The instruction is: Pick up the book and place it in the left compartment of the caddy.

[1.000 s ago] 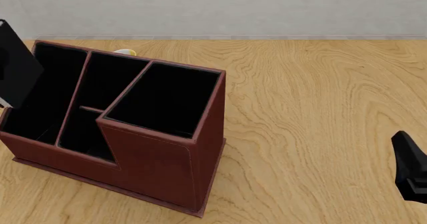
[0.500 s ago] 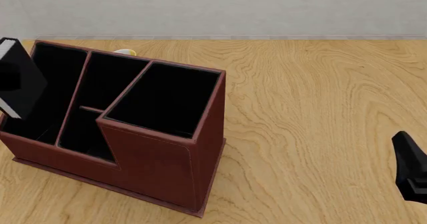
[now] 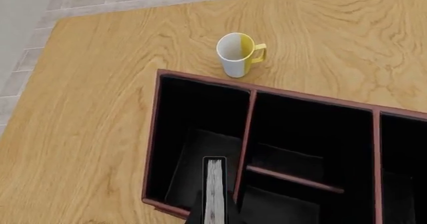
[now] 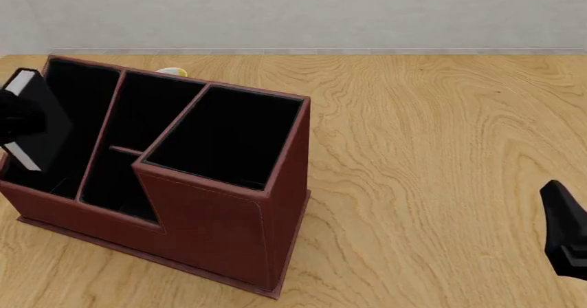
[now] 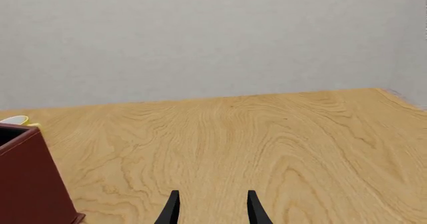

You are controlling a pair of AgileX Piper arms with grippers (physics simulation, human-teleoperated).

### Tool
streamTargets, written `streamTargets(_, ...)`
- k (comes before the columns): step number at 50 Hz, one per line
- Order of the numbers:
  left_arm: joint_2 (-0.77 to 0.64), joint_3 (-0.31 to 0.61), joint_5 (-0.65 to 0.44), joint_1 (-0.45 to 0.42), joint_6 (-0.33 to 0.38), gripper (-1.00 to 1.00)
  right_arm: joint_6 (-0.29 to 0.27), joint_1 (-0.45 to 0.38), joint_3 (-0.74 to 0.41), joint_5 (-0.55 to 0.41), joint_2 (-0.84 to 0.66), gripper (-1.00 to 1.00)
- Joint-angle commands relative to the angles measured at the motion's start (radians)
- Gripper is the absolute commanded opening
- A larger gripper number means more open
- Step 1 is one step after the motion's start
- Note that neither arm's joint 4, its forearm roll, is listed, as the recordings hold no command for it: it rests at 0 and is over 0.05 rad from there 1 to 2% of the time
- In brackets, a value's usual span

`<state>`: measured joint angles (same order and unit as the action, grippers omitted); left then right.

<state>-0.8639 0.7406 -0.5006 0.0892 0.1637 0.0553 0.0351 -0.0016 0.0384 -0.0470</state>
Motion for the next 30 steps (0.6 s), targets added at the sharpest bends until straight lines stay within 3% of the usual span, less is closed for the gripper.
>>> streamTargets(1,-0.014,-0.022,0.046,0.001,0.010,-1.00,0.001,0.003,-0.001,-0.005,0.005,1.00)
streamTargets(30,-0.064,-0.075,0.129,0.024,0.011,-1.00,-0.005,0.000,-0.001,-0.010,0.009,1.00)
